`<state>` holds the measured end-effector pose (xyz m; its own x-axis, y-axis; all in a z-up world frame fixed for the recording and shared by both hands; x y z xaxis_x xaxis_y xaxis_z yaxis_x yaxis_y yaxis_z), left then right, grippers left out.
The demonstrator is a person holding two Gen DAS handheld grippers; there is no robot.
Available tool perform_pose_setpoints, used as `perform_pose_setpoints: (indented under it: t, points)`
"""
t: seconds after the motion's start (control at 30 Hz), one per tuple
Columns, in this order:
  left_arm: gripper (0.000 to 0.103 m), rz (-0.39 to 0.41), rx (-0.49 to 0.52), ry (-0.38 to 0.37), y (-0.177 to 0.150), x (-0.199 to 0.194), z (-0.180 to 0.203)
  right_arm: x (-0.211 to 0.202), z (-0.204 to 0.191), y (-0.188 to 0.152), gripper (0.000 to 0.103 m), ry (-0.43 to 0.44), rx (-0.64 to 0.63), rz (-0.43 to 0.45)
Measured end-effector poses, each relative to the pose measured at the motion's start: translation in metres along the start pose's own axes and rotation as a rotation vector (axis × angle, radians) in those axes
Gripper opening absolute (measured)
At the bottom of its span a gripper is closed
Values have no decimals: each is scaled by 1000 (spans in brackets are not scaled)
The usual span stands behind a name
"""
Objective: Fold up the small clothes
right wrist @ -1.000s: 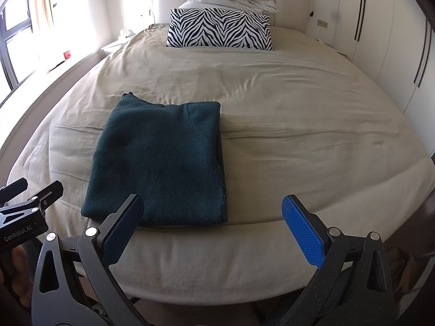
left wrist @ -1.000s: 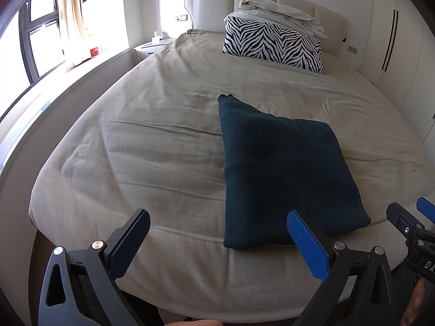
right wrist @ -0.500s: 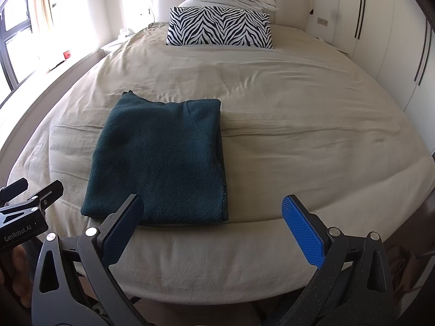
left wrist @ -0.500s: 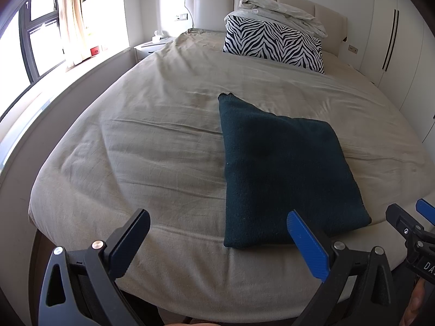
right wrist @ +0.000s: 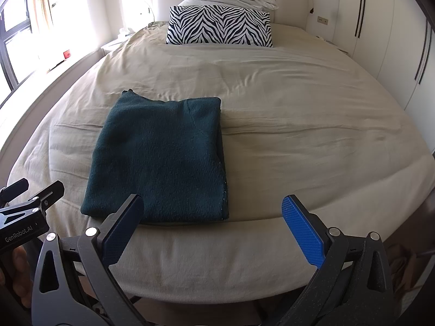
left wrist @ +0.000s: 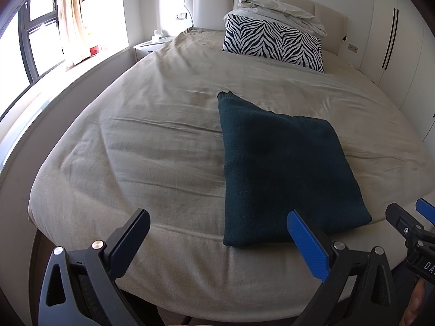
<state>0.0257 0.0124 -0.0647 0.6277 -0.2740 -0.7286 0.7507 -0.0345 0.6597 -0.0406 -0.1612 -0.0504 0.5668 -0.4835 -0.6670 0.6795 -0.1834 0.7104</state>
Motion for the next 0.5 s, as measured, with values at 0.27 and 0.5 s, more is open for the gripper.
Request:
perform_pose_setpoints:
  t: [0.27, 0.5]
  points:
    - [103, -1, 0, 4, 0, 0, 0, 1, -1, -2, 103, 1, 1, -5]
    - [103, 6, -3, 7, 1, -1, -3, 2, 0, -3, 103, 3, 1, -9]
Point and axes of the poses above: each gripper's, at about its wrist camera, not at the fingertips, and x roughly the way its jaws point, z to its right, y to its top, the point moved 5 cm from there along x, roughly the way its jaws point, and after that the axes turned 13 degrees about -y, right-handed, at the moved point
